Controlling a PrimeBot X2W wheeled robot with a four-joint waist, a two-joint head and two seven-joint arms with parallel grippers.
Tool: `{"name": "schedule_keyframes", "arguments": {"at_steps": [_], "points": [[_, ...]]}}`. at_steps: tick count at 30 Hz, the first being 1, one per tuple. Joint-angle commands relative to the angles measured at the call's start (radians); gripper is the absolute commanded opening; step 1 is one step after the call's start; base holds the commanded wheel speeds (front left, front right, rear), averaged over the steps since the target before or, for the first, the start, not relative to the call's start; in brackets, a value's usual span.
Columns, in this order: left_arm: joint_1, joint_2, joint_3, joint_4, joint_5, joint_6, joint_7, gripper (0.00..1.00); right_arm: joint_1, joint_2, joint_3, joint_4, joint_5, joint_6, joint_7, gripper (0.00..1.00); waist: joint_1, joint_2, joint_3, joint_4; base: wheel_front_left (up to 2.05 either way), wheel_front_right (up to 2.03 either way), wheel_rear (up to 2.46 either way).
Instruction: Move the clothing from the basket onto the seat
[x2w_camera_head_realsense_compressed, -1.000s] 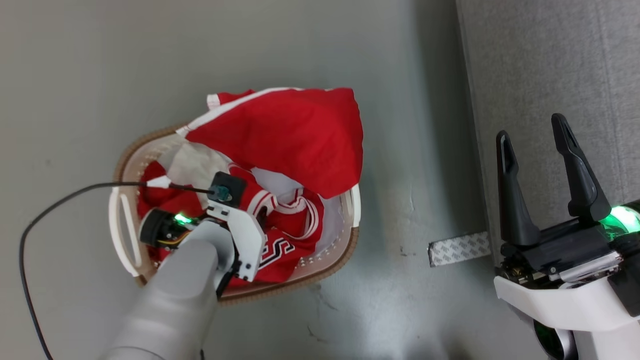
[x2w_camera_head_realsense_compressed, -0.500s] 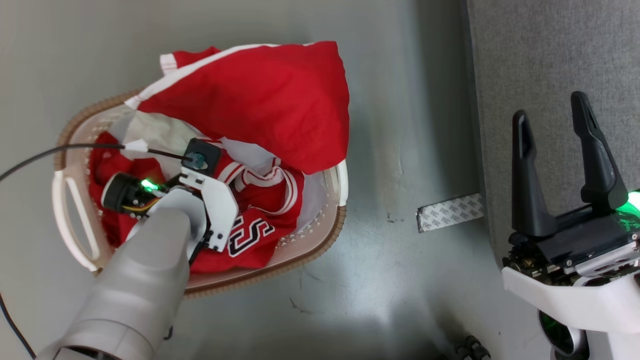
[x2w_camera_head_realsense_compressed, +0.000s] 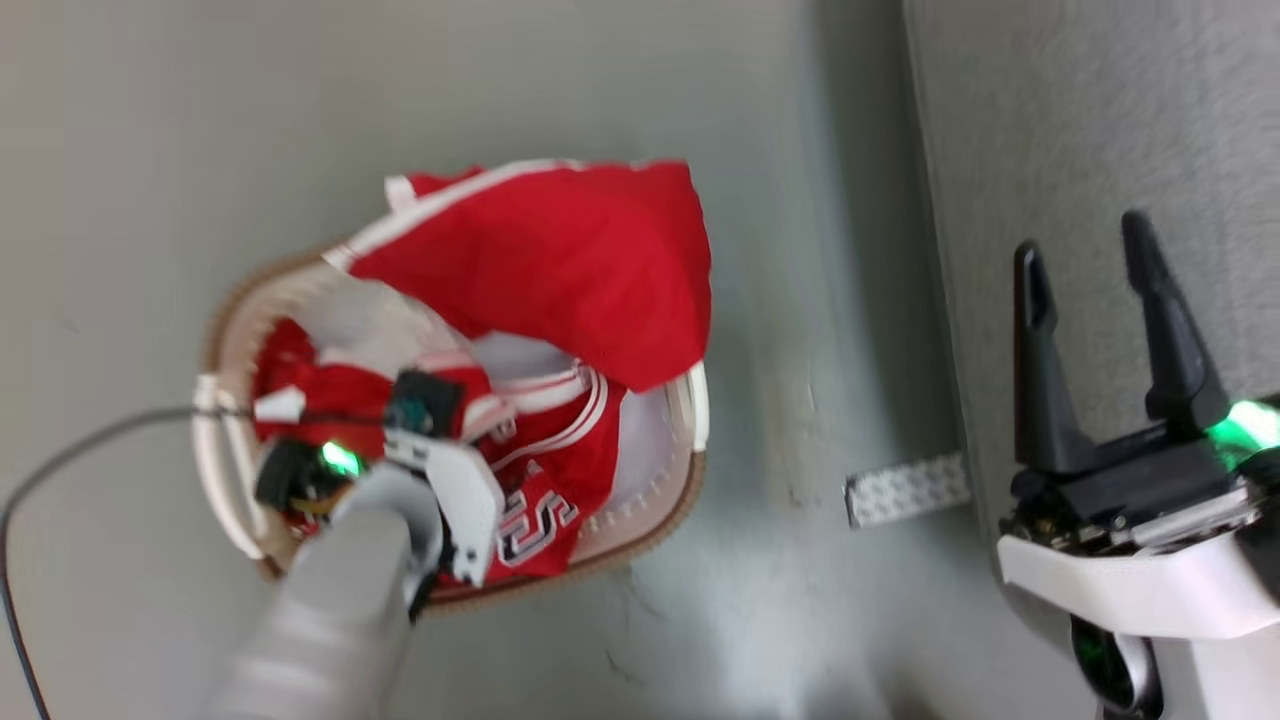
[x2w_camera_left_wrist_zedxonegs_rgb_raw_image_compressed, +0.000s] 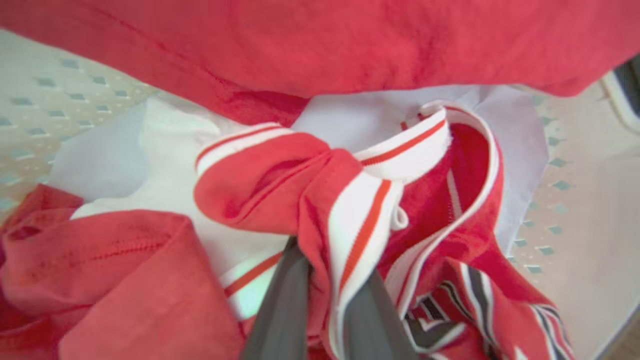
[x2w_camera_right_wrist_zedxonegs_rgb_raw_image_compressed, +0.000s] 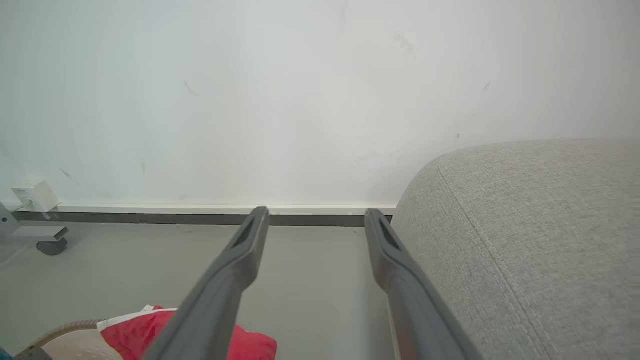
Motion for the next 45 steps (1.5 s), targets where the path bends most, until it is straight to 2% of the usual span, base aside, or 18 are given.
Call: {"name": "schedule_keyframes", "arguments": {"at_steps": [1, 11, 22, 32, 45], "points": [[0.04, -0.007, 0.006, 0.004, -0.02, -0.006, -0.018, 0.0, 0.027, -0.003, -0.004, 0.019, -0.011, -0.002, 0.0, 1.0, -0.0001, 0.0, -0.124, 0.048, 0.0, 0.0, 0.0], [0.215, -0.036, 0.034, -0.035, -0.102, -0.039, -0.076, 0.0, 0.161, -0.003, -0.023, 0.101, -0.022, -0.002, 0.001, 1.0, -0.0001, 0.0, -0.437, 0.136, 0.0, 0.0, 0.0], [0.329, -0.041, 0.054, -0.188, -0.181, -0.05, -0.084, 0.0, 0.313, -0.003, -0.057, 0.156, -0.035, -0.002, 0.001, 1.0, -0.0001, 0.0, -0.688, 0.207, 0.0, 0.0, 0.0], [0.344, -0.026, 0.072, -0.396, -0.224, -0.017, -0.026, 0.0, 0.38, -0.003, -0.083, 0.17, -0.024, -0.002, 0.001, 1.0, -0.0001, 0.0, -0.783, 0.22, 0.0, 0.0, 0.0], [0.34, 0.045, 0.089, -0.87, -0.225, 0.069, 0.133, 0.0, 0.418, -0.003, -0.084, 0.185, -0.032, -0.002, 0.001, 1.0, -0.0001, 0.0, -0.849, 0.214, 0.0, 0.0, 0.0]]}}
